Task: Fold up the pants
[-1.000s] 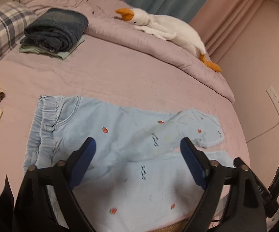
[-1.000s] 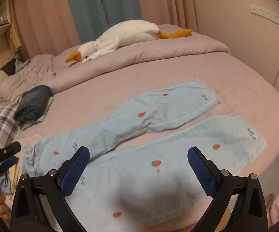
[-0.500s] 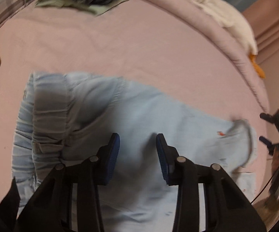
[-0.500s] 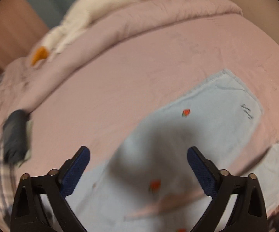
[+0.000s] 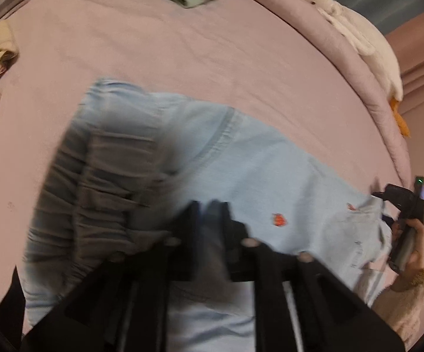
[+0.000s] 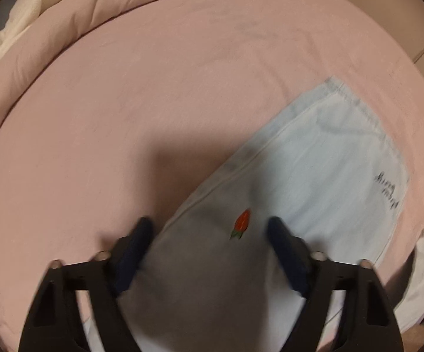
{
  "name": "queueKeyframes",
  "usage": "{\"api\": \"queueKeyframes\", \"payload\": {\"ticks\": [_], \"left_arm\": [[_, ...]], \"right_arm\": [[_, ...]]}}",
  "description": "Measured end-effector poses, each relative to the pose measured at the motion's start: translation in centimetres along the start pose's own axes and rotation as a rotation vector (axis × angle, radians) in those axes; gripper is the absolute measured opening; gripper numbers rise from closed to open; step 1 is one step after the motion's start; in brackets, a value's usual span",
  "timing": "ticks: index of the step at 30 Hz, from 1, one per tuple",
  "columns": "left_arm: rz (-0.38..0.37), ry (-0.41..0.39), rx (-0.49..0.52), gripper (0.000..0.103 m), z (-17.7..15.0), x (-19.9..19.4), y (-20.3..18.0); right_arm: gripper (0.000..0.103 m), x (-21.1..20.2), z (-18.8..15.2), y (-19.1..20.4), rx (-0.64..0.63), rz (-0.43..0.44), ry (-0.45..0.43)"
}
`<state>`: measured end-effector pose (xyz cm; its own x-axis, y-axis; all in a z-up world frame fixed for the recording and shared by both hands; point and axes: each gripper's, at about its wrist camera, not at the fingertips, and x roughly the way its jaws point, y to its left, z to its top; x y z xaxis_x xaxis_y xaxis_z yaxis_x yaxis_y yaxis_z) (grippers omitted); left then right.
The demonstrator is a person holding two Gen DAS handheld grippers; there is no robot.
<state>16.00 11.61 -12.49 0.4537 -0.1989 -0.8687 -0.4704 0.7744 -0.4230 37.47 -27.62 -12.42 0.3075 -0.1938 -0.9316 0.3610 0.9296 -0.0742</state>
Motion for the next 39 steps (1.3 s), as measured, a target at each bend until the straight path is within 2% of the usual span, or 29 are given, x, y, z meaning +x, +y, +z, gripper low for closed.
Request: {"api": "queueKeyframes", "payload": {"ticks": [1, 2, 3, 4, 7, 8, 11, 12, 15, 16, 17, 19, 21, 24, 26, 27, 28, 29, 32, 34, 36, 38, 39], "left_arm": [[-0.023, 0.003, -0.004, 0.034, 0.2, -0.1, -0.4], [-0.045, 0.004, -0.005, 0.036, 0.2, -0.3, -0.8], [-0.056, 0.006, 0.002, 0.042, 0.3, -0.6, -1.2], [-0.058, 0.007, 0.012, 0.050, 0.4, -0.8, -1.8], [-0.075, -0.014, 0.027, 0.060, 0.8, -1.6, -3.3], [-0.085, -0.015, 0.030, 0.062, 0.9, -1.9, -3.8], [-0.130, -0.005, 0.039, 0.074, 1.4, -2.0, -6.0], [-0.150, 0.011, 0.054, 0.076, 1.7, -1.7, -7.4], [-0.178, 0.066, 0.104, 0.076, 1.8, -1.0, -10.4], [-0.187, 0.079, 0.129, 0.077, 1.8, -0.6, -11.3], [-0.167, 0.107, 0.147, 0.077, 1.9, 0.2, -12.2], [-0.126, 0.171, 0.140, 0.076, 2.0, 1.7, -12.9], [-0.125, 0.226, 0.132, 0.076, 2.3, 3.0, -13.3], [-0.056, 0.242, 0.125, 0.075, 2.9, 4.1, -13.5], [-0.043, 0.279, 0.123, 0.070, 3.3, 5.5, -13.1], [-0.030, 0.306, 0.122, 0.040, 3.5, 6.3, -13.1], [-0.007, 0.334, 0.128, 0.004, 3.5, 7.2, -12.7], [-0.010, 0.345, 0.129, 0.007, 3.6, 7.6, -12.5], [-0.081, 0.250, 0.105, 0.005, 3.7, 6.2, -11.5], [-0.121, 0.161, 0.104, 0.004, 4.0, 2.7, -11.2], [-0.203, 0.045, 0.115, 0.005, 4.0, -2.4, -11.2], [-0.304, -0.065, 0.151, 0.005, 2.8, -7.9, -10.8], [-0.340, -0.116, 0.184, 0.005, 1.3, -10.6, -10.4]], "right_arm": [[0.047, -0.4, -0.1, 0.2, -0.019, -0.012, -0.023], [0.015, -1.0, 0.1, 0.5, -0.041, -0.028, -0.036], [0.005, -1.8, -0.2, 0.5, -0.058, -0.026, -0.042], [0.005, -2.8, -0.4, 0.2, -0.065, 0.013, -0.064], [0.005, -8.6, -2.2, -2.6, -0.060, 0.196, -0.188], [0.005, -11.0, -3.4, -4.2, -0.051, 0.280, -0.231], [0.005, -15.9, -7.7, -9.0, -0.029, 0.487, -0.317], [0.005, -16.4, -8.9, -10.1, -0.024, 0.522, -0.335], [0.005, -18.4, -13.2, -13.2, -0.017, 0.574, -0.382], [0.005, -18.6, -13.6, -13.1, -0.027, 0.580, -0.386], [0.005, -18.9, -14.6, -13.7, -0.032, 0.589, -0.391], [0.005, -18.6, -14.6, -14.3, -0.039, 0.593, -0.392], [0.005, -18.1, -14.4, -15.2, -0.045, 0.577, -0.408], [0.005, -17.3, -14.2, -16.1, -0.053, 0.591, -0.425], [0.005, -17.2, -14.8, -16.6, -0.068, 0.606, -0.426], [0.005, -17.2, -14.8, -16.6, -0.069, 0.607, -0.426], [0.005, -17.2, -14.7, -16.7, -0.069, 0.607, -0.429], [0.005, -17.1, -14.5, -16.6, -0.067, 0.611, -0.429], [0.005, -16.8, -13.4, -15.8, -0.089, 0.629, -0.430], [0.005, -16.7, -11.3, -14.3, -0.119, 0.595, -0.441], [0.005, -17.1, -9.0, -13.2, -0.134, 0.574, -0.453], [0.005, -18.7, -7.9, -13.7, -0.112, 0.635, -0.486], [0.005, -20.0, -8.1, -14.6, -0.091, 0.699, -0.524]]}}
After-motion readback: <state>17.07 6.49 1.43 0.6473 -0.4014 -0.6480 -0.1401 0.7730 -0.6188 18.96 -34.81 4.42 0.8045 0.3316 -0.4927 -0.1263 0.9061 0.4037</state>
